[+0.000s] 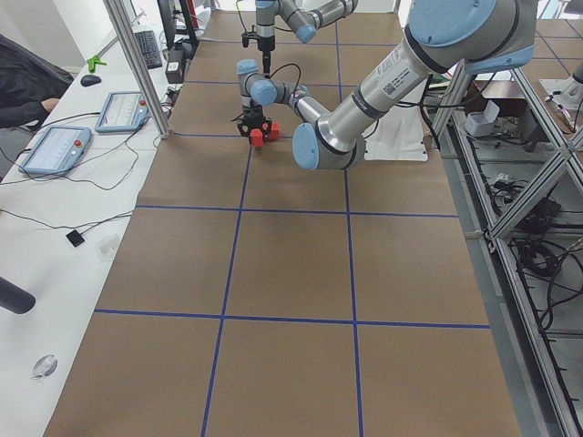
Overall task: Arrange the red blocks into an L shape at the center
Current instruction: 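Lower the cube beside the farther center cube and open the left gripper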
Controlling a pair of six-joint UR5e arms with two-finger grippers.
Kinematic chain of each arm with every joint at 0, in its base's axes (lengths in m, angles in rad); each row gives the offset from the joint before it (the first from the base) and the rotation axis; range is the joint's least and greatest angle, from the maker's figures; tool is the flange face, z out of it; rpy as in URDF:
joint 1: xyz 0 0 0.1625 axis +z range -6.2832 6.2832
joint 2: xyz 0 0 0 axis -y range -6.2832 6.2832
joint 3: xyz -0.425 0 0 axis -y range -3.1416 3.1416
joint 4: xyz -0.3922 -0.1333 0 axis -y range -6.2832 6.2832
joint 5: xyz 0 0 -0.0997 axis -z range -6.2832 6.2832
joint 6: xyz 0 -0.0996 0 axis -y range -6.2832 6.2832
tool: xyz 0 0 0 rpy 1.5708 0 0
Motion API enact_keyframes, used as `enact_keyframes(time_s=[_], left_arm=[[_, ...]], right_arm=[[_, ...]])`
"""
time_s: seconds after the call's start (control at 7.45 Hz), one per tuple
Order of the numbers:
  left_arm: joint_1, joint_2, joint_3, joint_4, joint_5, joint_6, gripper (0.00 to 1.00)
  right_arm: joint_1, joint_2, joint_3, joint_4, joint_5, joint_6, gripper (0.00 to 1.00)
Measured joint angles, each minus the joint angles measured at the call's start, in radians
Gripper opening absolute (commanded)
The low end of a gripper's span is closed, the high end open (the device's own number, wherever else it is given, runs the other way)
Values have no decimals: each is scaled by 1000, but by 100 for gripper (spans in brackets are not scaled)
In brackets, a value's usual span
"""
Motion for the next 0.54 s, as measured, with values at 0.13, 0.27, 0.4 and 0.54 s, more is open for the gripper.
enact_keyframes(time_s=[0.13,0.27,0.4,0.54], left_arm=[[3,0,0,1,0,0,0],[5,-1,0,0,-1,0,0],[5,-1,0,-2,-2,1,0],[5,-1,-1,-3,-2,1,0]], right_arm=[[-1,0,0,0,-3,1,99],[-1,0,1,1,-5,2,99],[-1,0,1,1,-6,2,99],[-1,0,1,1,-6,2,99]])
